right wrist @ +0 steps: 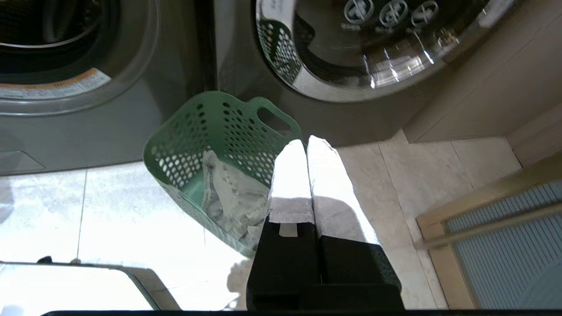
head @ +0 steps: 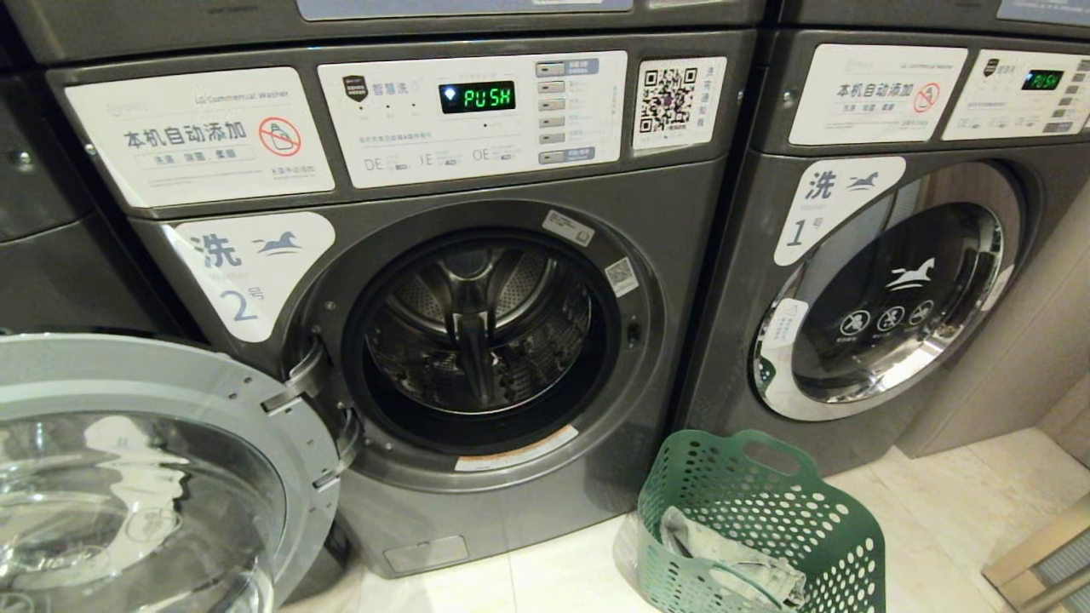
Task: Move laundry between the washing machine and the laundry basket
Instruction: Close the washing machine door with the left hand
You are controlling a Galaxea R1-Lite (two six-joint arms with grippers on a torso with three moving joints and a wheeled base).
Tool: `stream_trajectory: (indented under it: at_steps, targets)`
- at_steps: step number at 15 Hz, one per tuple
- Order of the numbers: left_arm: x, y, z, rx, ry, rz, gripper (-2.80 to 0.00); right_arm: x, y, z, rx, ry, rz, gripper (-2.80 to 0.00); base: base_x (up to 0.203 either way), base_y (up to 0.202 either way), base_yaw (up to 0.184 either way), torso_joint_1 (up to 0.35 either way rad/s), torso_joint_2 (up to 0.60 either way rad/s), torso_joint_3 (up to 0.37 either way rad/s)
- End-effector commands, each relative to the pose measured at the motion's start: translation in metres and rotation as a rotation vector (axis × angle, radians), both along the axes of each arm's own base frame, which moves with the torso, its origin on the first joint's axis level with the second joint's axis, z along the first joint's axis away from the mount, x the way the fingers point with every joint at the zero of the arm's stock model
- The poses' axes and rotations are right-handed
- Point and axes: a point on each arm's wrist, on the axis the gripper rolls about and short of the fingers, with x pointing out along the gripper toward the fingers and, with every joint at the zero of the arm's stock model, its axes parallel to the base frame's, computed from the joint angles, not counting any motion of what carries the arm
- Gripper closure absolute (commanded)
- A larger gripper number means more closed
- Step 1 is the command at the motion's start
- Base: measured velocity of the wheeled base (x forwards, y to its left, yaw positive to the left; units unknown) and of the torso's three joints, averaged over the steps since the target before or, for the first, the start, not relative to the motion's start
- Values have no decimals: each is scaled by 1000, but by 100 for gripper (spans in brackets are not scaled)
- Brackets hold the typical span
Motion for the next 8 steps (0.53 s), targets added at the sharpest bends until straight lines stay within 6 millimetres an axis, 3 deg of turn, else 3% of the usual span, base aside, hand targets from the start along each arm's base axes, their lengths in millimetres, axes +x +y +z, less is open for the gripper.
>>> stream_trajectory:
  at_steps: [1, 8]
  targets:
    - [0, 0, 0, 0, -1, 1, 0, 1, 0, -4, 0, 5, 2, 0, -5, 3, 96, 4, 2, 4]
    - [0, 0, 0, 0, -2, 1, 0, 2, 0, -9, -12, -21, 0, 0, 0, -7, 155, 3, 2, 4]
